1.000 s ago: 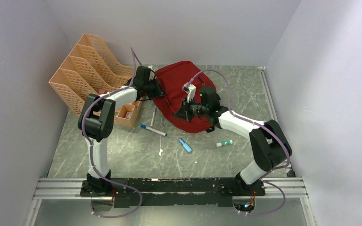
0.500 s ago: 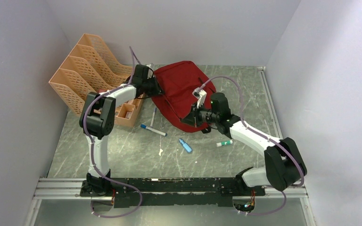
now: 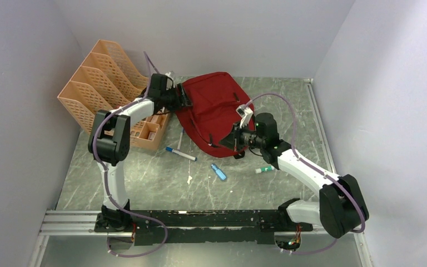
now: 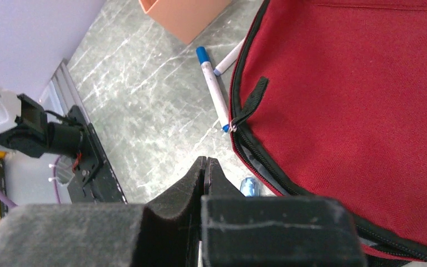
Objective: Pack the student bag
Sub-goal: Zip the student bag at the center of the board.
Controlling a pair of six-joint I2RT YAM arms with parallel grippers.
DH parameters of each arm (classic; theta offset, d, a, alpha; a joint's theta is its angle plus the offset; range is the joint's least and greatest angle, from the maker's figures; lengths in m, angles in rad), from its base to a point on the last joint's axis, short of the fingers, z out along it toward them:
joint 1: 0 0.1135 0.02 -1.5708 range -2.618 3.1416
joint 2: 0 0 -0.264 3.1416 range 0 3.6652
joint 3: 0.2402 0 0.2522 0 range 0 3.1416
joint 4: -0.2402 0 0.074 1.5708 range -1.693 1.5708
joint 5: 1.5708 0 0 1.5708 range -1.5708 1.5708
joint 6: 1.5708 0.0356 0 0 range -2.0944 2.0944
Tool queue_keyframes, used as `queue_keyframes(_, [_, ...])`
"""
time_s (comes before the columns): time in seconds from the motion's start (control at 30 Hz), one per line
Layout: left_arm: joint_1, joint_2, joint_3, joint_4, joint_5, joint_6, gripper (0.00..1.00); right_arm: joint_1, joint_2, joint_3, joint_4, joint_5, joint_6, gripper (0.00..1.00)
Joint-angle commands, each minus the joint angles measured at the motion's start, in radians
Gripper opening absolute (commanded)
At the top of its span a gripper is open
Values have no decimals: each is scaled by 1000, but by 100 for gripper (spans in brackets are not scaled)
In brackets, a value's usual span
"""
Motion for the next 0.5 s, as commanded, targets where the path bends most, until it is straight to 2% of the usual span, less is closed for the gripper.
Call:
queue_keyframes(0.0, [-8,-172,-103,61,21,5,68,-8,-11,-27,113,67,127,0])
queue_keyframes(0.17, [-28,-274,-208,90,42,-13,69,-7,49,31,29,150,133,0])
queue_keyframes(0.2, [-35,-289,-225,98,45,-16,69,-7,56,40,24,152,134,3])
queue_keyframes(0.33, [-61,-326,-273,93,35,-30,69,-2,72,80,-14,177,159,39])
queue_keyframes(0.47, [-69,-348,-325,116,24,-56,68,16,78,110,-35,222,186,59])
